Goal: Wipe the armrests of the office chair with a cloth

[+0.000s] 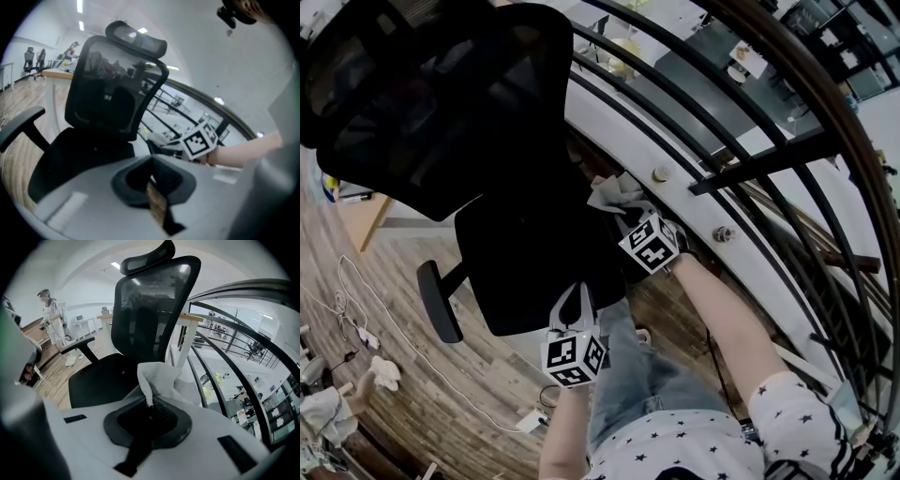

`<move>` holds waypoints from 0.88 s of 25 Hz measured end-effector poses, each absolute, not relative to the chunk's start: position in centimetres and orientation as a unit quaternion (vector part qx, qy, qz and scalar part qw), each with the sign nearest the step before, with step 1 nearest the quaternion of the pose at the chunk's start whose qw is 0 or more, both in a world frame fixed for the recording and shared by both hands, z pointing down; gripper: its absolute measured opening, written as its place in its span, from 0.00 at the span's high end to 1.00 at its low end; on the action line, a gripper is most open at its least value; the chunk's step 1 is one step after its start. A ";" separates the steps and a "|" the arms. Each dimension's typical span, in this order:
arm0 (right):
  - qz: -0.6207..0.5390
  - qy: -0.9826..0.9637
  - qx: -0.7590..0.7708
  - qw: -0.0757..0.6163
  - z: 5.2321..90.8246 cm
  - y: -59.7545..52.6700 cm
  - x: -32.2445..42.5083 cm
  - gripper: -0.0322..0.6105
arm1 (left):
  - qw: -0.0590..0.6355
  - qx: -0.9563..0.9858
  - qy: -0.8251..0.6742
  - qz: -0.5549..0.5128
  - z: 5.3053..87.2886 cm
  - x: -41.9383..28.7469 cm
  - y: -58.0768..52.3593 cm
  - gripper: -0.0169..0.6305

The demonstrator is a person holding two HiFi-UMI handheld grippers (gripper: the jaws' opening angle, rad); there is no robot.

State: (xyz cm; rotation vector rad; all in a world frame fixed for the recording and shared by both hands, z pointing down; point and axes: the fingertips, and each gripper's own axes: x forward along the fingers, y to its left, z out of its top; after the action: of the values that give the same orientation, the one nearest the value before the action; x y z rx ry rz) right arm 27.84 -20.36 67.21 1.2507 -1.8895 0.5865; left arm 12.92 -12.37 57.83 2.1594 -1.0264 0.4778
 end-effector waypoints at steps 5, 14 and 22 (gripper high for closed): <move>0.230 -0.745 0.491 0.389 67.3 -19.1 27.4 0.91 | 0.344 0.831 -0.397 0.183 58.0 12.8 -11.2 0.96; 0.228 -0.748 0.486 0.391 67.4 -16.7 27.0 0.91 | 0.342 0.831 -0.402 0.177 57.8 13.0 -9.2 0.96; 0.230 -0.750 0.478 0.395 67.5 -14.1 26.1 0.91 | 0.339 0.830 -0.409 0.173 57.2 12.6 -7.5 0.96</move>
State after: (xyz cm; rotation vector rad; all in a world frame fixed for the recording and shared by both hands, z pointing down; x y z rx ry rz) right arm 26.14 -14.14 67.53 1.2120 -1.9026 0.5828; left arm 12.58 -7.53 57.18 2.1612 -1.0644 0.4504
